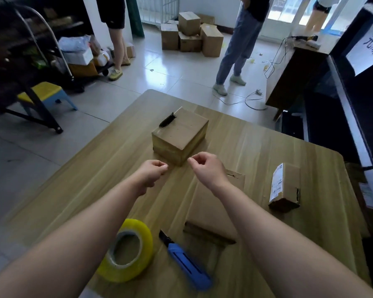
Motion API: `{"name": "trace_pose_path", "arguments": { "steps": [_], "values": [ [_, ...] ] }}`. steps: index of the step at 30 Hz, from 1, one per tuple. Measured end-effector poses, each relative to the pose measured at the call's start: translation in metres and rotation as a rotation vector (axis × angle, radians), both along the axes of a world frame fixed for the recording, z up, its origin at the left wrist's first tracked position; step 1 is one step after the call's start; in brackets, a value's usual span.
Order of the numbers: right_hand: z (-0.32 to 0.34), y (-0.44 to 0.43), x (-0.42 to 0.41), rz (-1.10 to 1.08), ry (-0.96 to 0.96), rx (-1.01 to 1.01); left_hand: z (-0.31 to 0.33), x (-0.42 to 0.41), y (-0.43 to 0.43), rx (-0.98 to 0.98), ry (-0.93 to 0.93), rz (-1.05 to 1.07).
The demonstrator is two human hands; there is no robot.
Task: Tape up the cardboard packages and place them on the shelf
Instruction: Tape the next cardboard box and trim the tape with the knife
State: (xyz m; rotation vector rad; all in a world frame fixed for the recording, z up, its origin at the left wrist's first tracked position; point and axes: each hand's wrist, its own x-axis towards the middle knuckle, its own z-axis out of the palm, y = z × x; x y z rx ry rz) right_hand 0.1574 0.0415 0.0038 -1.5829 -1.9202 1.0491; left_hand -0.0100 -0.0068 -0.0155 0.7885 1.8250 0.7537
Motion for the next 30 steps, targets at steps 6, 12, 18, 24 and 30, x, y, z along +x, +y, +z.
{"name": "trace_pose_path", "arguments": {
  "steps": [6, 12, 18, 24, 30],
  "values": [
    [-0.007, -0.045, -0.047, 0.371, -0.072, -0.065, -0.008, -0.041, -0.061, -0.072, 0.056, 0.036],
    [-0.025, -0.084, -0.077, 0.641, -0.196, -0.116, -0.032, -0.062, -0.114, -0.098, 0.151, 0.073],
    [-0.038, -0.110, -0.082, 0.890, -0.414, -0.042, -0.059, -0.064, -0.149, -0.103, 0.224, 0.113],
    [-0.045, -0.130, -0.079, 1.249, -0.721, 0.162, -0.072, -0.055, -0.161, -0.084, 0.270, 0.164],
    [-0.066, -0.140, -0.085, 1.459, -0.962, 0.508, -0.075, -0.056, -0.165, -0.055, 0.311, 0.197]
  ]
}}
